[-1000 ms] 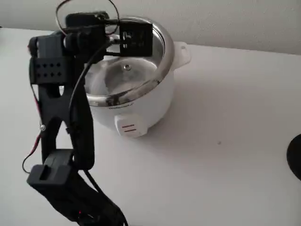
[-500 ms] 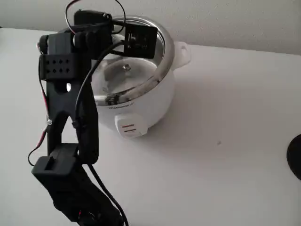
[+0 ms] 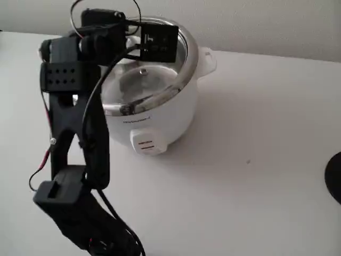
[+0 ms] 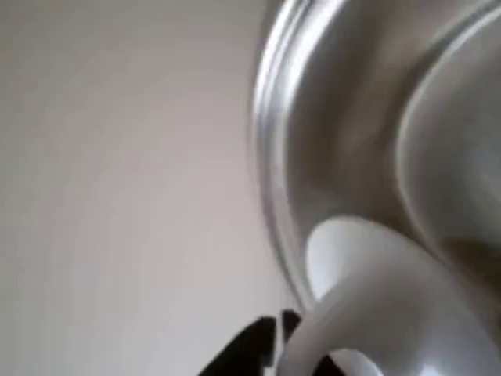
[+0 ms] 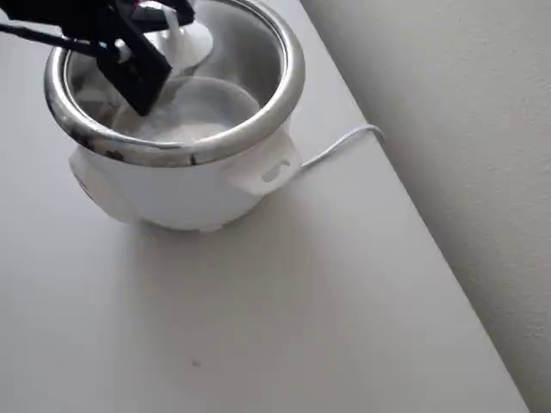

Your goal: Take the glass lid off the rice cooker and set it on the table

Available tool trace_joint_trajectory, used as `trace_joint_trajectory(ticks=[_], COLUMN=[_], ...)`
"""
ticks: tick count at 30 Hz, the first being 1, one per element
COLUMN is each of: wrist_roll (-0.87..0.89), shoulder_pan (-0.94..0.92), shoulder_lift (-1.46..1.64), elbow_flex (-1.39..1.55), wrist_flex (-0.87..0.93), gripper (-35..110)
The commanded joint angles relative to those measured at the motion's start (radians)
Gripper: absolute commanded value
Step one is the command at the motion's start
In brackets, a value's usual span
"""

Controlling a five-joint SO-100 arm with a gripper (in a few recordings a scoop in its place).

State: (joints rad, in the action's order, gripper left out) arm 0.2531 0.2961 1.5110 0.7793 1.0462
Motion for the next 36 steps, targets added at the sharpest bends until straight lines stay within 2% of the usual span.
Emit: trace_joint_trajectory(ticks=[1,11,26,31,36], wrist_roll=[-0.035,-0.140,-0.225,-0.230,-0.236], shoulder_pan=[-0.003,-0.091,-0.732,-0.851,-0.865], shoulder_lift=[0.255,0.368,0.316,0.242,0.132], elbow_flex=[-0.031,-0.028,-0.023,-0.023,-0.023], wrist_flex=[-0.054,-0.014,0.029,0.075,0.153], gripper=[0,0,0,0,0])
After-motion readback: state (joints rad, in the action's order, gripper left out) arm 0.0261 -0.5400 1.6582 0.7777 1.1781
